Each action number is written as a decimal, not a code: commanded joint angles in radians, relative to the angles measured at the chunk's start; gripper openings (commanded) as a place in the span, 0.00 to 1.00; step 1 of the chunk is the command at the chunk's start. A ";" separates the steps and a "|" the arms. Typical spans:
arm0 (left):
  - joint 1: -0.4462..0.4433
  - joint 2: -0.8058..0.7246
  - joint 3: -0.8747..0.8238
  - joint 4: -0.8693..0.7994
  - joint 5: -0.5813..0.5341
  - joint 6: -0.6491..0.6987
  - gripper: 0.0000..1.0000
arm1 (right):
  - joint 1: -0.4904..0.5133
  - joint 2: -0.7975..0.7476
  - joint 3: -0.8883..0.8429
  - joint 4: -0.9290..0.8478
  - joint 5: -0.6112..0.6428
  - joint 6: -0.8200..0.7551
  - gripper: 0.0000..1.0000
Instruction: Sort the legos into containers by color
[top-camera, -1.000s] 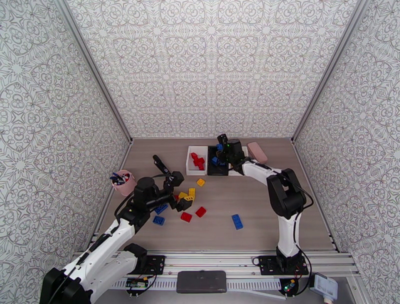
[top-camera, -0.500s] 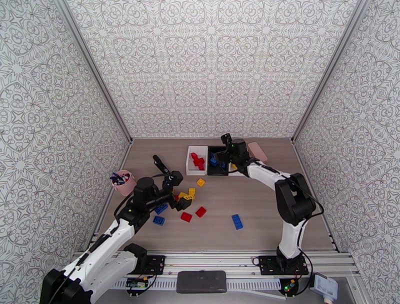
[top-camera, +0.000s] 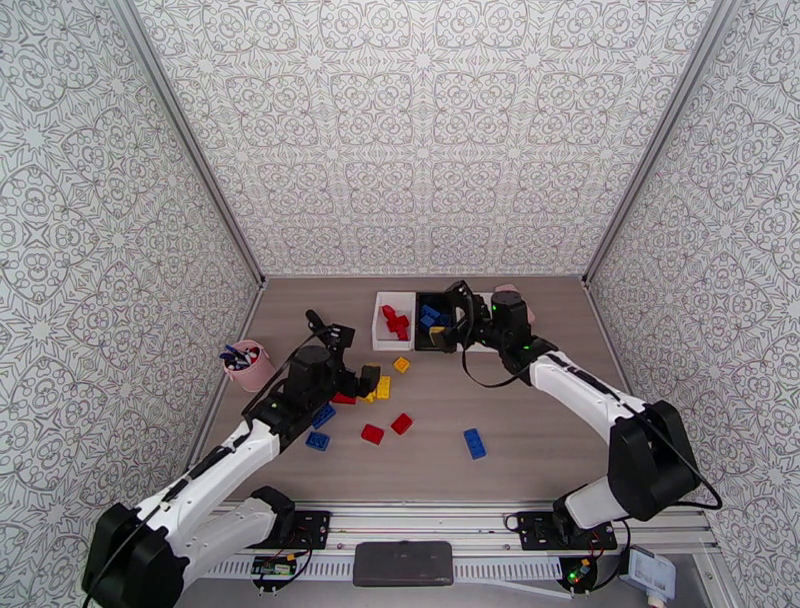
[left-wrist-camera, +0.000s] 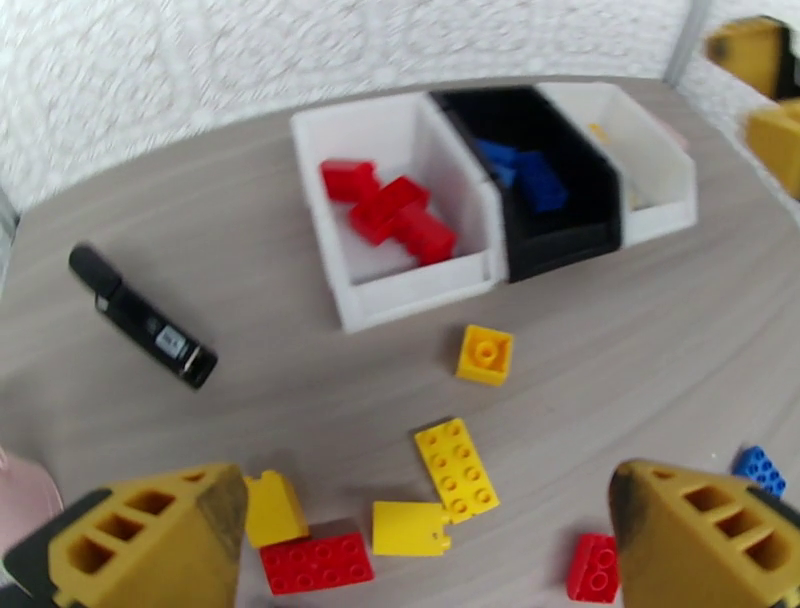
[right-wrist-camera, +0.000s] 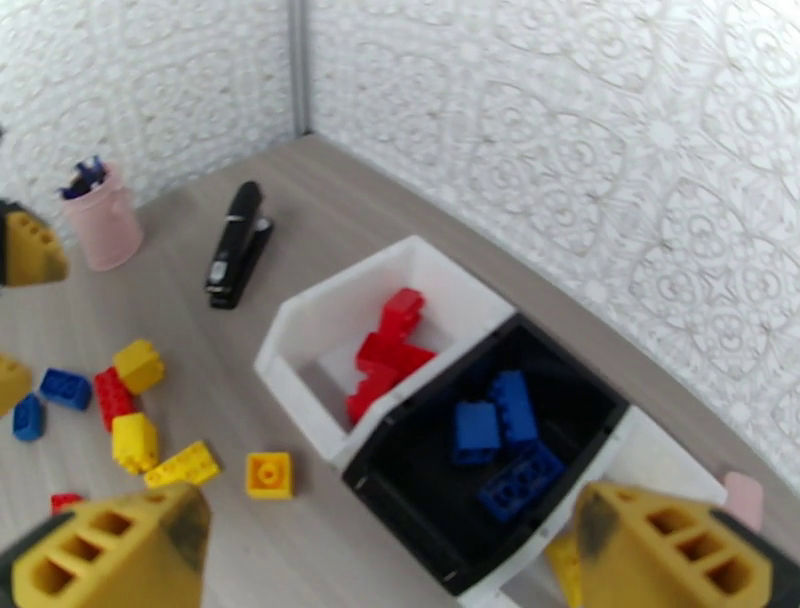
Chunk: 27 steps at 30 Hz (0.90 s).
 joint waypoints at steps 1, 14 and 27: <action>0.053 0.068 0.075 -0.097 -0.012 -0.095 1.00 | 0.029 -0.050 -0.017 -0.103 -0.128 -0.104 1.00; 0.116 0.447 0.304 -0.371 -0.058 -0.174 0.93 | 0.149 -0.015 0.085 -0.260 -0.096 -0.239 0.99; 0.150 0.645 0.366 -0.420 -0.042 -0.183 0.82 | 0.154 0.014 0.112 -0.304 -0.069 -0.241 0.99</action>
